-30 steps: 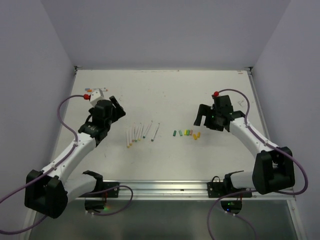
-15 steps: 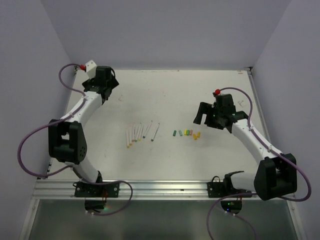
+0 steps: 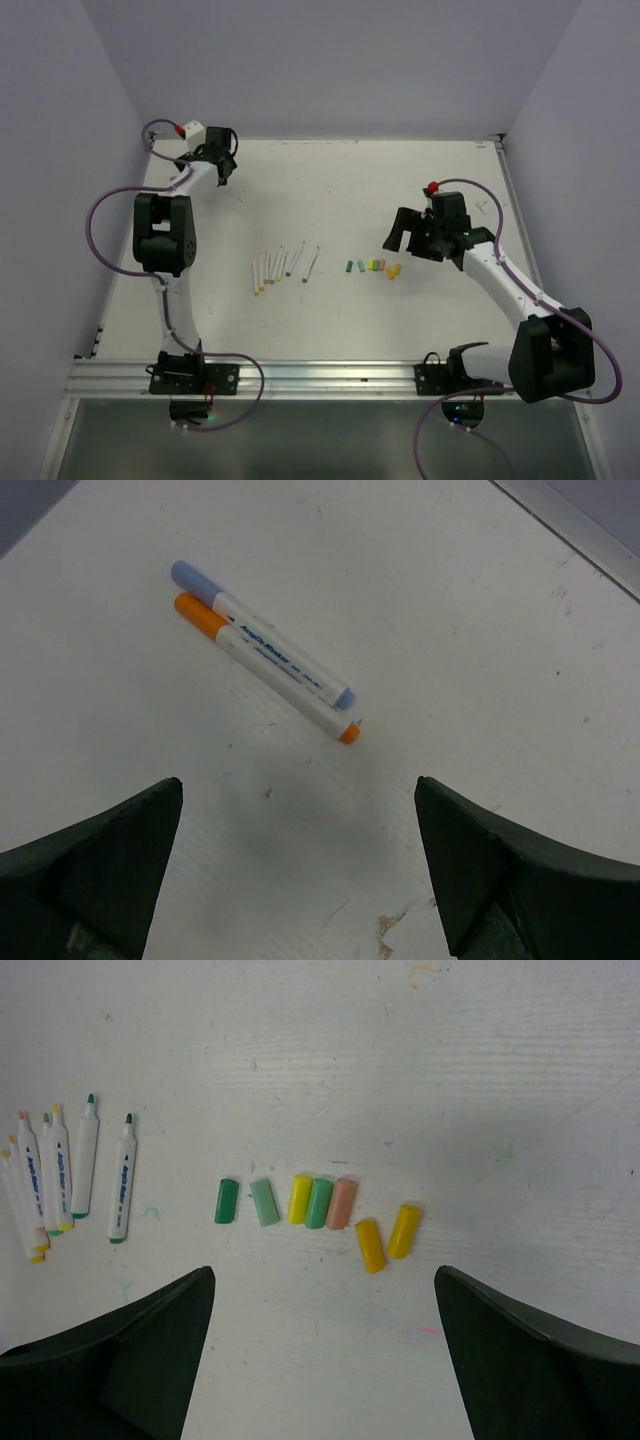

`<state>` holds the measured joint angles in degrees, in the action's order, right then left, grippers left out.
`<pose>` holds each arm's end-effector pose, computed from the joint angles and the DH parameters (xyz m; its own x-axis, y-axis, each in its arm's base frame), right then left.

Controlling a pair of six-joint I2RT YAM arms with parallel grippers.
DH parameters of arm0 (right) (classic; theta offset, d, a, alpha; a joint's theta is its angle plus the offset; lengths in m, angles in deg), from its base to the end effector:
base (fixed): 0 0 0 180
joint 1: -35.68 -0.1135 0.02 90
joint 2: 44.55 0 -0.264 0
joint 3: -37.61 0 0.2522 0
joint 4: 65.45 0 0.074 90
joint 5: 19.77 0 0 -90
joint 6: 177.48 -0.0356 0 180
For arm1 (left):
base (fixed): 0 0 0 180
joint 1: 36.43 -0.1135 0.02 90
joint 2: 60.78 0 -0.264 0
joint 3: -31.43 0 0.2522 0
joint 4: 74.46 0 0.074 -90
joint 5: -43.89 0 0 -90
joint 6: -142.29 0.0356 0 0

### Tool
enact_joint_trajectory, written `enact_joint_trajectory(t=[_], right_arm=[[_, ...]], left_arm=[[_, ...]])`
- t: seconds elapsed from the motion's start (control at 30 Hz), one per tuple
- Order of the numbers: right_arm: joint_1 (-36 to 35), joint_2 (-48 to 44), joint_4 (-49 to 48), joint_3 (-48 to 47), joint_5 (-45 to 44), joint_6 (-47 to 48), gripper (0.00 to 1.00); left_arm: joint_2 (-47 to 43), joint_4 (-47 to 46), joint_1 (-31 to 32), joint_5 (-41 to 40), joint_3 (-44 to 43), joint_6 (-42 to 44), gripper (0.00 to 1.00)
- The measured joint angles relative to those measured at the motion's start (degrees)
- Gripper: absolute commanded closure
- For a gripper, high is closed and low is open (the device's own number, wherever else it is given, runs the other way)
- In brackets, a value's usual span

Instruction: Open the pen caps

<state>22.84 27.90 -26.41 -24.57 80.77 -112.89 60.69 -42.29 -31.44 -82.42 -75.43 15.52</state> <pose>0.2517 0.0640 0.2376 -0.8114 0.2477 -0.5294 0.0149 0.9142 0.4050 0.4722 -0.0201 0.2002 -0.3817 -0.4509 -0.8069 -0.7020 0.7093 -0.0643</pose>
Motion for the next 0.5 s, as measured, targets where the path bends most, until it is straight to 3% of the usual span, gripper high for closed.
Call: enact_joint_trajectory(t=[0.5], right_arm=[[-0.33, 1.36, -3.13, 1.86, 1.62, 0.0, 0.04]], left_arm=[[13.46, -0.79, 0.0, -6.1, -15.3, 9.09, 0.0]])
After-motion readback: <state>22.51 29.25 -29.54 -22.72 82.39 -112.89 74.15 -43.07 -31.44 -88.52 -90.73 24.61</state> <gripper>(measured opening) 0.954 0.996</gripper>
